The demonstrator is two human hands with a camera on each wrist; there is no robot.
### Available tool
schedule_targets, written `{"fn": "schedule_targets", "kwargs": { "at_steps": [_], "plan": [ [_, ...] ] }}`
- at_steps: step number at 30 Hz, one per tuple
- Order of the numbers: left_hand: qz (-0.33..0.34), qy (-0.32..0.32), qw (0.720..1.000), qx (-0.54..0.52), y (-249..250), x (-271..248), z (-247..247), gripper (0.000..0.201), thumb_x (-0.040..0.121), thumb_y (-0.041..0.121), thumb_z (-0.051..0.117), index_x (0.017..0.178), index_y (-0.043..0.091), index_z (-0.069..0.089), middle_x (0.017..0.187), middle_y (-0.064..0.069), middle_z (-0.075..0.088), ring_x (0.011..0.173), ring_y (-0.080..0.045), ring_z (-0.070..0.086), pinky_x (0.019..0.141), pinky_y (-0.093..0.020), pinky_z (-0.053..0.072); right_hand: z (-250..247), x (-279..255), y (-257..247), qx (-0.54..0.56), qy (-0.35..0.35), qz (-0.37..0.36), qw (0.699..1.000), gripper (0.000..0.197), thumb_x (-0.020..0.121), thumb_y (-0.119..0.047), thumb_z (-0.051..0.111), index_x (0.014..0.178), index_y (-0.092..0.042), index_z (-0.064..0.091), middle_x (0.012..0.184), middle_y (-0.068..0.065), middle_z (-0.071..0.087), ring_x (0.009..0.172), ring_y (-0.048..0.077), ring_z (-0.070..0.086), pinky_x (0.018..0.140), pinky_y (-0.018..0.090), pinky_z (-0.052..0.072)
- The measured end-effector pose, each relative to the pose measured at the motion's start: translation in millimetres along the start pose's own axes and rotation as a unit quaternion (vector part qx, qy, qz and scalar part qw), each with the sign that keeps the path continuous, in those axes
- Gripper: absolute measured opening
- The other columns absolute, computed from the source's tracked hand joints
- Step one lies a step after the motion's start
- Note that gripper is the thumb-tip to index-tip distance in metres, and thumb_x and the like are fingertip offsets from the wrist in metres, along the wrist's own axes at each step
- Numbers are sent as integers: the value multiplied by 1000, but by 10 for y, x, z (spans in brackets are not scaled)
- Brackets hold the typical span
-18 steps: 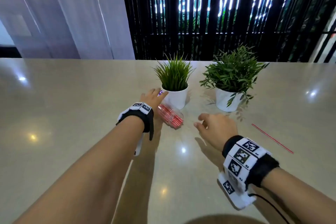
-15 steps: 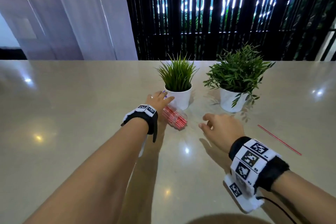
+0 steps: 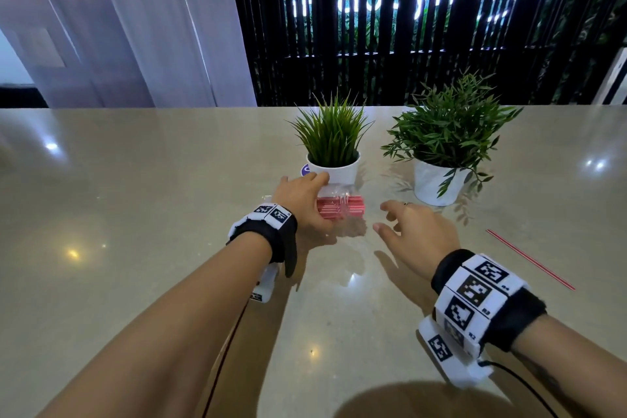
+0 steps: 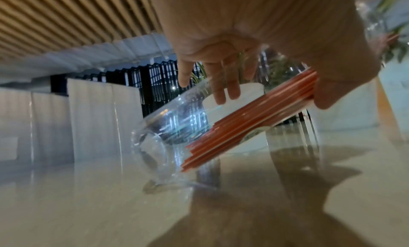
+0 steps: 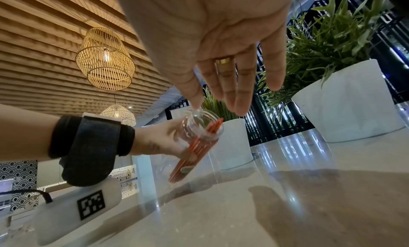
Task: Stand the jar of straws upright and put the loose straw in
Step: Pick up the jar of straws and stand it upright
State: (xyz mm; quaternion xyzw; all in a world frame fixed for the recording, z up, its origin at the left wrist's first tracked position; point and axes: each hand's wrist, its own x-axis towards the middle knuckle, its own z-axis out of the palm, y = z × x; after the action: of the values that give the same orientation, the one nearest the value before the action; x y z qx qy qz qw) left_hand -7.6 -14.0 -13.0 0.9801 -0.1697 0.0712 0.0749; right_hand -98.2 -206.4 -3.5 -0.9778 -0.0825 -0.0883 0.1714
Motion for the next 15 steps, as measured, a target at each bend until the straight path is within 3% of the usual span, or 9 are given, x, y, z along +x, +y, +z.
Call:
{"fn": "schedule_targets", "kwargs": {
  "at_steps": [3, 5, 7, 9, 15],
  "plan": [
    [-15, 68, 994, -88, 61, -47, -75, 73, 51, 61, 63, 104, 16, 43, 99, -7, 58, 88, -27, 55, 75, -37, 48, -10, 24, 8, 33, 32, 1, 999, 33, 91, -33, 45, 119, -16, 44, 109, 4, 66, 92, 29, 63, 68, 33, 45],
    [-29, 108, 981, -155, 136, -80, -126, 71, 53, 61, 68, 101, 15, 43, 92, -3, 53, 79, -22, 49, 68, -33, 43, -43, 23, -3, 58, 44, 4, 997, 28, 92, -33, 44, 113, -15, 42, 102, 5, 66, 88, 29, 62, 64, 31, 38],
    [-47, 141, 964, -218, 217, -101, -162, 68, 59, 57, 73, 105, 15, 46, 91, 0, 50, 77, -18, 47, 66, -30, 38, -90, 12, -21, 72, 43, 3, 997, 26, 92, -33, 44, 110, -15, 43, 96, 4, 66, 86, 27, 62, 65, 31, 39],
    [-57, 166, 946, -271, 294, -127, -175, 59, 59, 58, 72, 98, 20, 49, 89, 1, 49, 73, -13, 45, 62, -28, 35, -153, 0, -25, 68, 40, -2, 997, 26, 92, -34, 44, 110, -16, 46, 93, 1, 66, 86, 26, 61, 67, 32, 42],
    [-91, 164, 882, -433, 552, -162, -189, 58, 61, 49, 78, 102, 14, 55, 96, -2, 62, 88, -19, 59, 74, -28, 48, -397, -33, 285, 34, 40, 40, 998, 24, 89, -34, 49, 101, -15, 59, 96, 6, 68, 91, 28, 62, 74, 33, 47]
  ]
}}
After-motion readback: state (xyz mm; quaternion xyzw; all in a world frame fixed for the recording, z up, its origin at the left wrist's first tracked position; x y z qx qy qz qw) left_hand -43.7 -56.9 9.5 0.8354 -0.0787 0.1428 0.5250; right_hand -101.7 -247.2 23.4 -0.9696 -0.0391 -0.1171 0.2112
